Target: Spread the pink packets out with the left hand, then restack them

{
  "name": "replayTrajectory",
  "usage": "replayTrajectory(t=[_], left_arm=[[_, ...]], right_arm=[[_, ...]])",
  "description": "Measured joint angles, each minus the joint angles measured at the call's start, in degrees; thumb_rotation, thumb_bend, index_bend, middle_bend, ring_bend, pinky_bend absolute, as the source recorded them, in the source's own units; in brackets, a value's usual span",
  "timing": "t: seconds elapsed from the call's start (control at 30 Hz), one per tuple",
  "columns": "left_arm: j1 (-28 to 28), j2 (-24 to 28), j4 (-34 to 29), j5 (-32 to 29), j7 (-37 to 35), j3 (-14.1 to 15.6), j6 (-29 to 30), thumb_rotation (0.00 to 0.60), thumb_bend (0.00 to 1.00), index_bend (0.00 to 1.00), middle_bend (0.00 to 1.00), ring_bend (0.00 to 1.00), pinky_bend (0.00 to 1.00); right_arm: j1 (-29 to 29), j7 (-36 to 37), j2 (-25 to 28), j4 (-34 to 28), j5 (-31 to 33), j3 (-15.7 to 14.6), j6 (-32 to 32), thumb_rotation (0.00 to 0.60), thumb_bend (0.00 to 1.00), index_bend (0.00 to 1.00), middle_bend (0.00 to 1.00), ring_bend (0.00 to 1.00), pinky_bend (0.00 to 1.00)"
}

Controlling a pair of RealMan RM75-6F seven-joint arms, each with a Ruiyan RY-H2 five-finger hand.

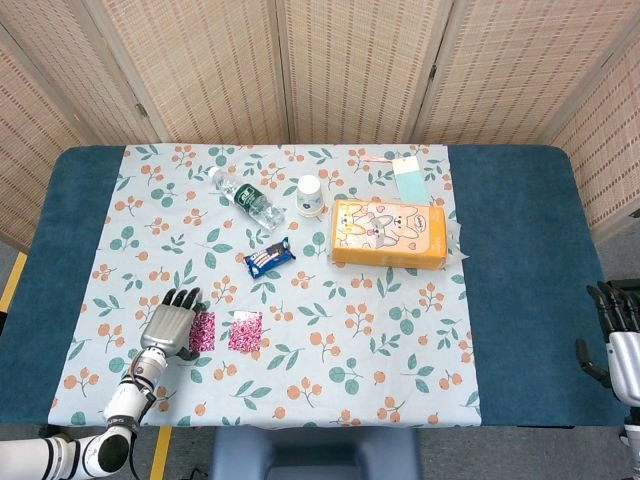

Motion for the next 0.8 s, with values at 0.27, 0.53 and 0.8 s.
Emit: replayTrajectory(t=[0.27, 0.53, 0.8], left_arm=[[0.4, -0.2, 0.5, 0.1, -0.3, -0.1, 0.1, 0.572, 0.13, 0.27, 0.00, 0.00, 0.00], [1.0, -0.9, 1.4, 1.8, -1.5, -0.3, 0.6, 0.569, 0.15, 0.32, 0.00, 0.00, 0.00], [1.4, -0.1, 0.7, 3.2, -2.4, -0.7, 0.9, 0.572, 0.15, 0.32, 0.00, 0.00, 0.00]], right_arm=[[0.1, 0.0, 0.0, 0.0, 0.0, 0.0, -0.1, 0.600, 0.48, 0.00, 0.07, 0.00, 0.00], [-0.1, -0.1, 0.0, -0.1, 0.0, -0.1, 0.1, 0.600, 0.48, 0.00, 0.07, 0.00, 0.00], [-0.3, -0.3, 0.2, -0.4, -0.2, -0.1, 0.6, 0.600, 0.48, 0.00, 0.07, 0.00, 0.00]])
